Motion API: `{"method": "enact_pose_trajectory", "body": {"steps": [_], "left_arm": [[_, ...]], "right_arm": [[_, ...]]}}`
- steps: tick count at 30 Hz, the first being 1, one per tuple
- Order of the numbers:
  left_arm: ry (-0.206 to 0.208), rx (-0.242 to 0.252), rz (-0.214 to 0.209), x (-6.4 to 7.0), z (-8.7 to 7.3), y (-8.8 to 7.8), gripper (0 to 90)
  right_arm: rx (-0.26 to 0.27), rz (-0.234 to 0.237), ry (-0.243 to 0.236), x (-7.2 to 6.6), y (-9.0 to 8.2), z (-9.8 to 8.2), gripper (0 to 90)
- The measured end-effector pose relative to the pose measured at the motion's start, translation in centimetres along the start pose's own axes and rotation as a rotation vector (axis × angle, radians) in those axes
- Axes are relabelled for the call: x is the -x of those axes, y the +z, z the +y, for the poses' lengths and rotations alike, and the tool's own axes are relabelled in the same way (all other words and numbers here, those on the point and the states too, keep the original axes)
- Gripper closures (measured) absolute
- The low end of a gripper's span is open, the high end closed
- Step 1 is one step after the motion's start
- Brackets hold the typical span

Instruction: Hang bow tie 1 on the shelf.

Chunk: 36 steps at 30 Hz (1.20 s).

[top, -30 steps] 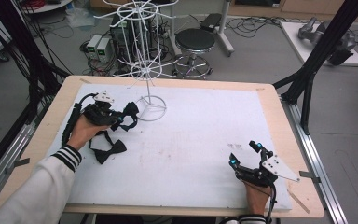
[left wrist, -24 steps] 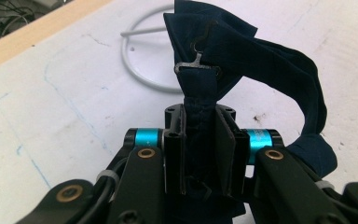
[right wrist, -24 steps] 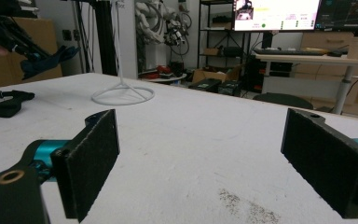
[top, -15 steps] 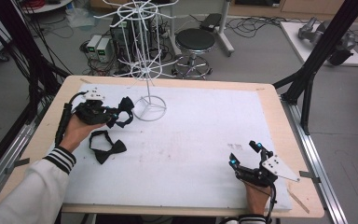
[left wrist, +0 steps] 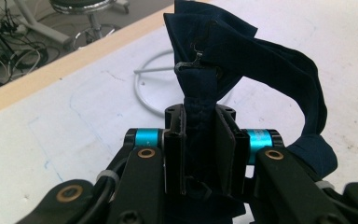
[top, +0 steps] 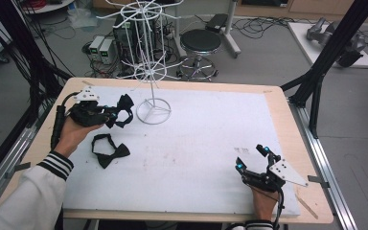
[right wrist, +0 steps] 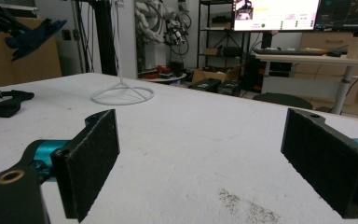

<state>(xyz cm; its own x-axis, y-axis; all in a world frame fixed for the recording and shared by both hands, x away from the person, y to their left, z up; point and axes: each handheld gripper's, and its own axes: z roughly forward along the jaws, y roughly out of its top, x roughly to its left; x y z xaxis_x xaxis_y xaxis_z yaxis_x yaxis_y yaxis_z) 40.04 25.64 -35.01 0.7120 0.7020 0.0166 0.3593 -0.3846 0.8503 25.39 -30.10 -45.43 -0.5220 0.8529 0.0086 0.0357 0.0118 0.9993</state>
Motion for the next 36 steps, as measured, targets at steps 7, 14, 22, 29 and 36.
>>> {"method": "enact_pose_trajectory", "body": {"steps": [7,14,22,29,36], "left_arm": [[0.017,0.033,0.006,0.1,0.9,-1.1,74.7],[0.023,0.086,0.016,0.2,2.0,-2.2,74.7],[0.005,0.138,0.028,0.1,2.7,-3.1,74.8],[0.018,0.159,0.027,0.2,3.6,-3.5,74.7],[0.022,0.182,0.026,0.5,4.7,-3.6,74.7]], "right_arm": [[-0.001,-0.001,0.0,0.0,0.0,0.0,10.8],[-0.001,-0.001,0.0,0.0,0.0,0.0,10.8],[-0.001,-0.001,0.0,0.0,0.0,0.0,10.8],[0.0,-0.001,-0.002,0.0,0.0,0.0,10.8],[0.0,-0.002,-0.002,0.0,0.0,0.0,10.8]]}}
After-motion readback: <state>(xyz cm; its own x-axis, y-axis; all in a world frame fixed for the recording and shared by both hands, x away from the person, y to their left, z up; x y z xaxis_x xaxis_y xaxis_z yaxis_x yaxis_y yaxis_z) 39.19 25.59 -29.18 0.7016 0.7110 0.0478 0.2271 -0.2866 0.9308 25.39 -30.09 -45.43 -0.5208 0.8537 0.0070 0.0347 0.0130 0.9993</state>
